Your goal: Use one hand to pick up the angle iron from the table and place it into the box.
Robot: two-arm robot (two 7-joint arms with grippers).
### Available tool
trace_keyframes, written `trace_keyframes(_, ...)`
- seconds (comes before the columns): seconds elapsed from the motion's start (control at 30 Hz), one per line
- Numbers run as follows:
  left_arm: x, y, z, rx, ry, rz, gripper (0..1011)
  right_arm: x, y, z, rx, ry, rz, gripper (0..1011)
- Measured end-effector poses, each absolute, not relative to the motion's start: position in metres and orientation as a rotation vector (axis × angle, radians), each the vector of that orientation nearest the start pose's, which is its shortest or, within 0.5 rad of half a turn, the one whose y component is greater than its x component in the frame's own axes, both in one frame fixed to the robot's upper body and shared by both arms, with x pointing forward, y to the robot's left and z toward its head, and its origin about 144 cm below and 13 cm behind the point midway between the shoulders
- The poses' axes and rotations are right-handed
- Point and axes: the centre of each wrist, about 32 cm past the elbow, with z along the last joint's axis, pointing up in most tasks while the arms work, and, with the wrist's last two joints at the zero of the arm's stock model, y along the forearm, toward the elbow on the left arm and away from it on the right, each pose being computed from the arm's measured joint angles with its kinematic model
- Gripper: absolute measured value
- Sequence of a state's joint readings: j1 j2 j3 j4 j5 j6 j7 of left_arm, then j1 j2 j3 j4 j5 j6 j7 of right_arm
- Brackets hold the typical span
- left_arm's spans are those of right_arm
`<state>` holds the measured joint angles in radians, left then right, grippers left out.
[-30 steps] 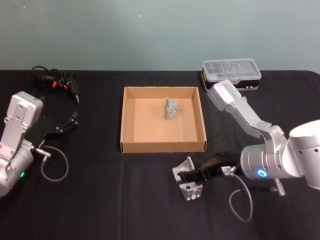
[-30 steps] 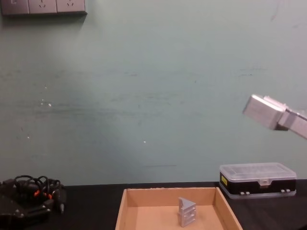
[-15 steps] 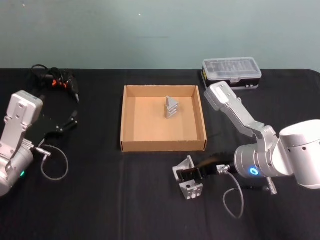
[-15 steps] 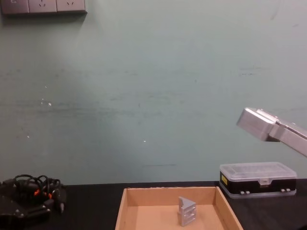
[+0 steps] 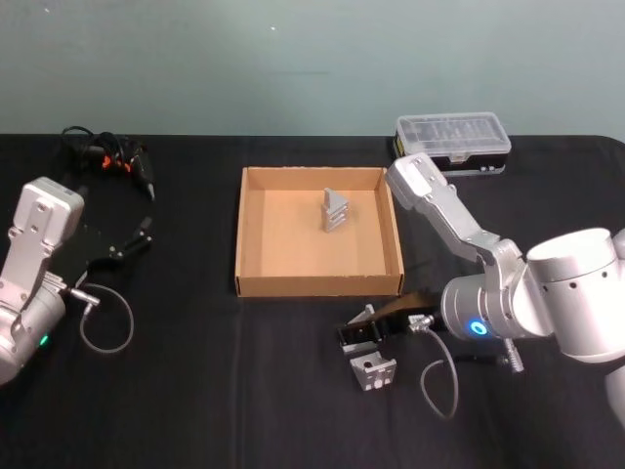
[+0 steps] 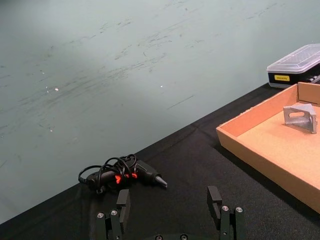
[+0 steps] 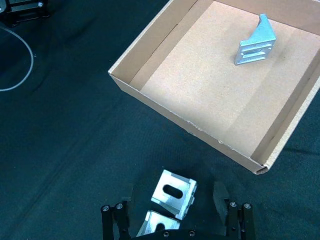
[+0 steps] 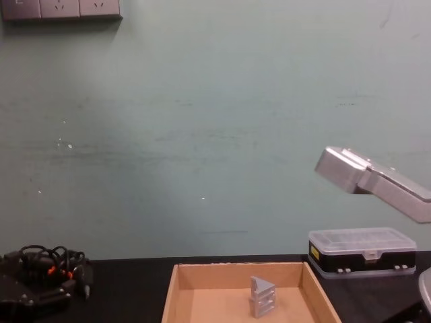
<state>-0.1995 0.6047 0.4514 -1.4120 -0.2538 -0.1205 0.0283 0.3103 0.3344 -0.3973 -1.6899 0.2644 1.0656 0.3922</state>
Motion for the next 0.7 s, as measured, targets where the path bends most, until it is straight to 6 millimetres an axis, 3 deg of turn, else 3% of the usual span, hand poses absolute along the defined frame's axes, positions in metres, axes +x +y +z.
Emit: trace_keyframes(0.7, 0.4886, 0.3097, 1.1398, 0.304, -0.285, 1.248, 1011, 0.5062, -0.1934, 1.2433, -0.700, 0.472, -0.841, 1004)
